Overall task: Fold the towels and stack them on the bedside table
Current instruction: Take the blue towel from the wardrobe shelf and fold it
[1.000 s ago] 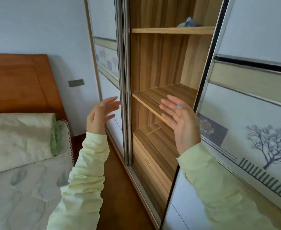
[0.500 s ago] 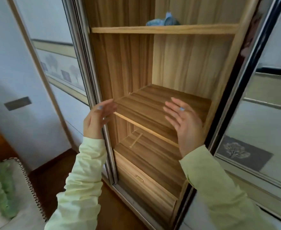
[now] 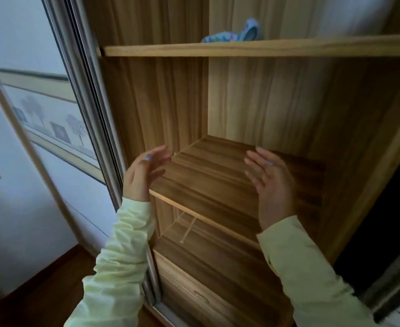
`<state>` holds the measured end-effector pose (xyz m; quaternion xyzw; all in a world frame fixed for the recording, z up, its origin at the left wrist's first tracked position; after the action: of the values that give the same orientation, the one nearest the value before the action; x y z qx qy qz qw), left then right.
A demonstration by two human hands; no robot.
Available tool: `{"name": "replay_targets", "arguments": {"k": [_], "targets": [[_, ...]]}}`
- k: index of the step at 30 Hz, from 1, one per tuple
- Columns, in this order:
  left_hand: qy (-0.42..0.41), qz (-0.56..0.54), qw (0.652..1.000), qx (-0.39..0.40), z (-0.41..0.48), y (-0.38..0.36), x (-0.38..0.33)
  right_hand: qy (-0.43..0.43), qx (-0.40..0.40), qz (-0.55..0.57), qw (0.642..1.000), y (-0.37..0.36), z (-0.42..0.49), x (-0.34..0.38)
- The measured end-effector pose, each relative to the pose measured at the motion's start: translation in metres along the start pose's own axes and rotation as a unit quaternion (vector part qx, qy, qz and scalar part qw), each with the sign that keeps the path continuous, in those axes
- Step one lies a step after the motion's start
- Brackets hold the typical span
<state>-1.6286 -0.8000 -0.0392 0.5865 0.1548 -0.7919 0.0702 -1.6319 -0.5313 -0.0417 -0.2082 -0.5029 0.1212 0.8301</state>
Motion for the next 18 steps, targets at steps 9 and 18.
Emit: {"name": "replay_targets", "arguments": {"k": [9,18], "targets": [[0.018,-0.031,0.997,0.068,0.052,-0.038,0.018,0.022,-0.032,-0.053,0.998,0.015,0.031,0.003],[0.010,-0.048,0.979,0.196,0.092,-0.081,0.017,0.078,-0.119,-0.081,0.987,0.035,0.034,0.016]]}}
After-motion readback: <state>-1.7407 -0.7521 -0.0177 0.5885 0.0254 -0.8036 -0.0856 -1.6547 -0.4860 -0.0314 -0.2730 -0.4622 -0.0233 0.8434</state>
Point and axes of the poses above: each hand's wrist, its own z-axis towards the middle knuckle, its own y-axis out of the back of the hand, x = y × z, the point moved 10 cm from there along z, towards the middle knuckle, and after that the axes turned 9 degrees about y, right-handed, at the moved point
